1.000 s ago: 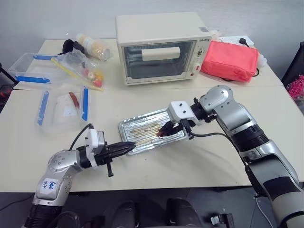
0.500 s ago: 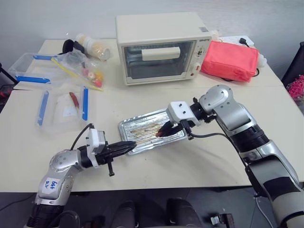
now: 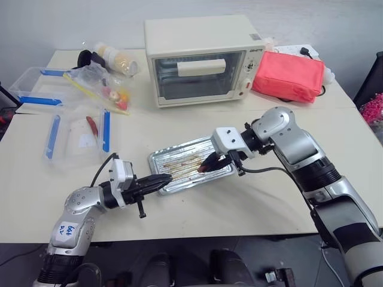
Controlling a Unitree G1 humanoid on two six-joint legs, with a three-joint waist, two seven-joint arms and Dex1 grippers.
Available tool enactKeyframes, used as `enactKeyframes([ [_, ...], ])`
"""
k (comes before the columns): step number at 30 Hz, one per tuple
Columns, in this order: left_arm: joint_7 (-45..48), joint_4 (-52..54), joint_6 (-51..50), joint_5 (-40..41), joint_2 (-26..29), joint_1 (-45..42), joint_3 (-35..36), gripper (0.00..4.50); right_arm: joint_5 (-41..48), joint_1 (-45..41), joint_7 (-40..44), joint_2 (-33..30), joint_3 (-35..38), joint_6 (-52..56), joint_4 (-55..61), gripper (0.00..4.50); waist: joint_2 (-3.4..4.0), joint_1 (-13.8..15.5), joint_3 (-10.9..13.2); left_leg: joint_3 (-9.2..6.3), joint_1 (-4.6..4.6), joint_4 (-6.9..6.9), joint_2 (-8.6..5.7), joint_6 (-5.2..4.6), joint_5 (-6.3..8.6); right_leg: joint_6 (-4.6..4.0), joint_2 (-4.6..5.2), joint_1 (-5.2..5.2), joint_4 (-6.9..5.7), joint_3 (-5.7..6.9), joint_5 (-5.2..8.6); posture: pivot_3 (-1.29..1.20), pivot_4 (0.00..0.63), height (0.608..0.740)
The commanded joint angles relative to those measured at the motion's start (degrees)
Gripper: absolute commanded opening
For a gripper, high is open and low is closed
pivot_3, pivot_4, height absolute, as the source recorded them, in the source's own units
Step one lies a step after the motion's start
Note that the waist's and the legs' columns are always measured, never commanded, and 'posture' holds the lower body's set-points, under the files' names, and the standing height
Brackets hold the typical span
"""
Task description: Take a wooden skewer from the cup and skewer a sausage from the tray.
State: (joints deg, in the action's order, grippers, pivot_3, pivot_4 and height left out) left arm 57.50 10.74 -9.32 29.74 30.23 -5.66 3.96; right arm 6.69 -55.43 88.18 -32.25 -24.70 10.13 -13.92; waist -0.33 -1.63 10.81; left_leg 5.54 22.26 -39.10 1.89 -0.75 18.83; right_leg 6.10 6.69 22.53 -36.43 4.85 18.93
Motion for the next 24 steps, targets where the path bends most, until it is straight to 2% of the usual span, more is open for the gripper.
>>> enactKeyframes([
  [1, 0.91, 2.29, 0.05, 1.11, 0.59, 0.60, 0.35, 0.00, 0.81, -0.14, 2.64, -0.73, 0.64, 0.19, 1.15, 0.12, 0.00, 0.00, 0.00, 0.00, 0.00, 0.00, 0.00, 0.00, 0.00, 0.00, 0.00, 0.00, 0.00, 0.00, 0.00, 0.00, 0.150, 0.740],
  [24, 0.78, 1.41, 0.27, 0.18, -0.71, -0.62, -0.68, 0.00, 1.03, -0.03, 2.56, -0.33, 0.39, 0.65, 1.59, 0.12, 0.00, 0.02, 0.00, 0.00, 0.00, 0.00, -0.01, 0.00, 0.00, 0.00, 0.00, 0.00, 0.00, 0.00, 0.00, 0.00, 0.150, 0.740],
])
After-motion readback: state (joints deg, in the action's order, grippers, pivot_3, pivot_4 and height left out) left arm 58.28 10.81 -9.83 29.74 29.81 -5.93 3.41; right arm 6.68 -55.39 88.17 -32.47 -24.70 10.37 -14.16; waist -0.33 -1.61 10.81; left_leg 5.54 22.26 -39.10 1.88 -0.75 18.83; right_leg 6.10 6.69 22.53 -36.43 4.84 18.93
